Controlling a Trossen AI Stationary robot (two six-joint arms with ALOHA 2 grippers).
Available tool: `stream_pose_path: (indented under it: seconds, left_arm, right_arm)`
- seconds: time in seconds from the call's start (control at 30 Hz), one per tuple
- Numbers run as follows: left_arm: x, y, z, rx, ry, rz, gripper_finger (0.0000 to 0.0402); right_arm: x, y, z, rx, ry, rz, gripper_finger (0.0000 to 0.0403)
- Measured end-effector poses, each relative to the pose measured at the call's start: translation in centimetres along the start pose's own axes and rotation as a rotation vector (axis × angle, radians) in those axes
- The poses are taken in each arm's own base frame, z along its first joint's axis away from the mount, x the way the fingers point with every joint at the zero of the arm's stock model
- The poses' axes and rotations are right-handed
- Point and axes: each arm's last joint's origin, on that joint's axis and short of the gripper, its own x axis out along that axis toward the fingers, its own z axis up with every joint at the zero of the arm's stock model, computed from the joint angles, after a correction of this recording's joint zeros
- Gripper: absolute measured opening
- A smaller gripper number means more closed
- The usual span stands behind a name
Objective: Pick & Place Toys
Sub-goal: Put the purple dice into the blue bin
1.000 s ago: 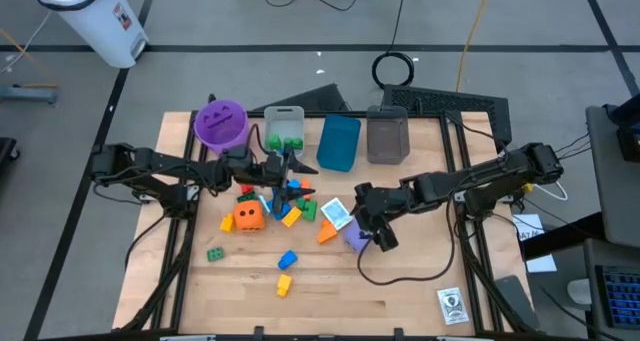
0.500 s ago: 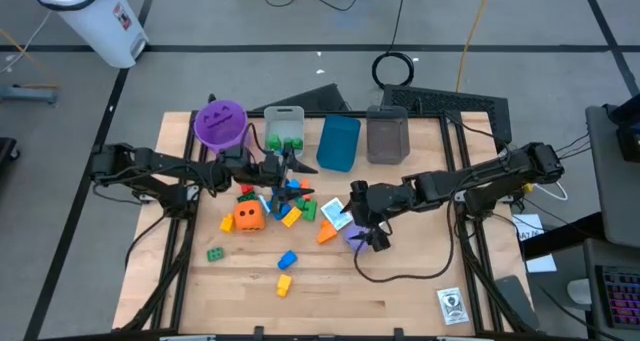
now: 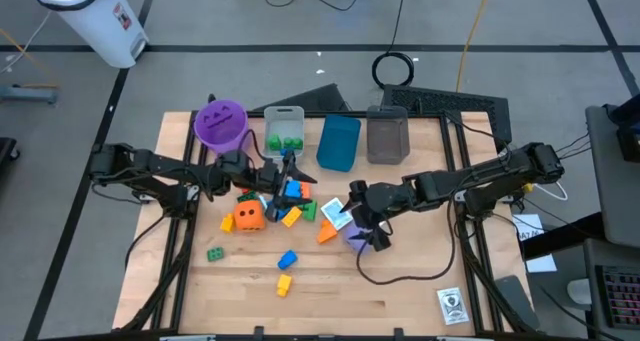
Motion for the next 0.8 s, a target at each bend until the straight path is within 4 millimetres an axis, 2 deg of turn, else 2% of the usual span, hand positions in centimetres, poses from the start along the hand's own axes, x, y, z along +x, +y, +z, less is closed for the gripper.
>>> stream_pose_path:
  seconds: [0.27, 0.53, 0.7, 0.8]
  left_arm:
    - [-0.1, -0.2, 0.2, -0.008, -0.002, -0.021, 0.0243]
    - [-0.4, -0.7, 1.1, 0.006, -0.029, -0.034, 0.0243]
    - [-0.4, -0.7, 1.1, 0.007, -0.026, -0.035, 0.0243]
    - [-0.4, -0.7, 0.9, 0.01, -0.007, -0.034, 0.0243]
  right_arm:
    - [0.0, 0.1, -0.5, -0.049, 0.056, 0.014, 0.0396]
    - [1.4, 0.3, -1.7, -0.113, 0.164, 0.05, 0.0397]
    - [2.6, 0.7, -2.7, -0.191, 0.247, 0.09, 0.0399]
    - [3.0, 0.8, -3.2, -0.18, 0.274, 0.096, 0.0397]
